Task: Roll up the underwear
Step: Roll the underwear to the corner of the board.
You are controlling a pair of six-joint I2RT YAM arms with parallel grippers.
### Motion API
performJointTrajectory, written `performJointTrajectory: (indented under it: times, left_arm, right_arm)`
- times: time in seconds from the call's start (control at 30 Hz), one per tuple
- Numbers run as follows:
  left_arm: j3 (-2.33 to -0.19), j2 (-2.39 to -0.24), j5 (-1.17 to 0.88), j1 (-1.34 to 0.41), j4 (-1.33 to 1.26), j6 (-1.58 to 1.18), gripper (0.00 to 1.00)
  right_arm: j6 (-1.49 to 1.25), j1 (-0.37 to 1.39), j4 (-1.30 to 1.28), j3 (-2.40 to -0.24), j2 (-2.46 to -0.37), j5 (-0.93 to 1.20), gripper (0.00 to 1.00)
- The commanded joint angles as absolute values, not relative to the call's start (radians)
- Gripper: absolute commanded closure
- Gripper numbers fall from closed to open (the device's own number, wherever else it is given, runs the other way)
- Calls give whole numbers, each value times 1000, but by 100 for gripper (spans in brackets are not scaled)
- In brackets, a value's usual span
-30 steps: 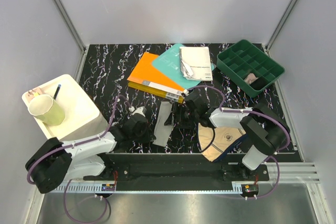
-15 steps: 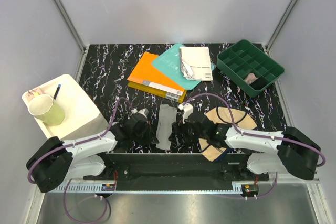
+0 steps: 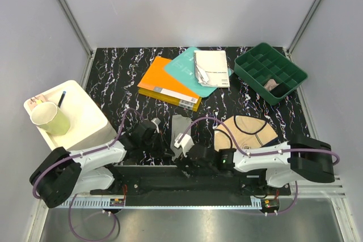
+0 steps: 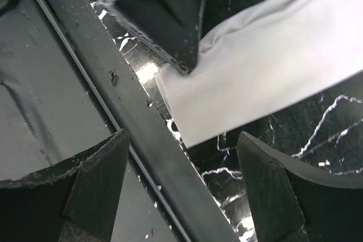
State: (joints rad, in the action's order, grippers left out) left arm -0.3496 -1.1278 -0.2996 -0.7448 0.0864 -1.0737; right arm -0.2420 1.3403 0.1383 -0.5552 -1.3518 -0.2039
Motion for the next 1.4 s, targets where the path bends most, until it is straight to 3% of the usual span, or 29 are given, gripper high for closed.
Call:
performJointTrajectory:
  times: [0.0, 0.67, 0.77, 0.87, 0.9, 1.03, 1.37]
  left_arm:
    - [-327, -1152, -376, -727, 29, -1091, 100]
    - [-319, -1212, -433, -690, 11, -1051, 100]
    - [-325, -1210, -437, -690, 21, -1043, 100]
    - [-327, -1209, -440, -687, 25, -1037, 100]
    - [-327, -1210, -442, -686, 25, -1037, 100]
    - [-325, -1209, -451, -684, 28, -1034, 100]
    - [-318, -1204, -451, -684, 37, -1020, 100]
  right_arm:
    - [-157, 1393, 215, -615, -1403, -339, 16]
    - [-64, 1522, 137, -738, -1669, -548, 23]
    - [-63, 1528, 126, -747, -1693, -574, 29]
    - [-60, 1534, 121, -755, -1712, -601, 41]
    - [-58, 1535, 121, -756, -1720, -609, 49]
    - [-57, 1540, 115, -761, -1729, -632, 63]
    - [-45, 1545, 121, -756, -1721, -580, 82]
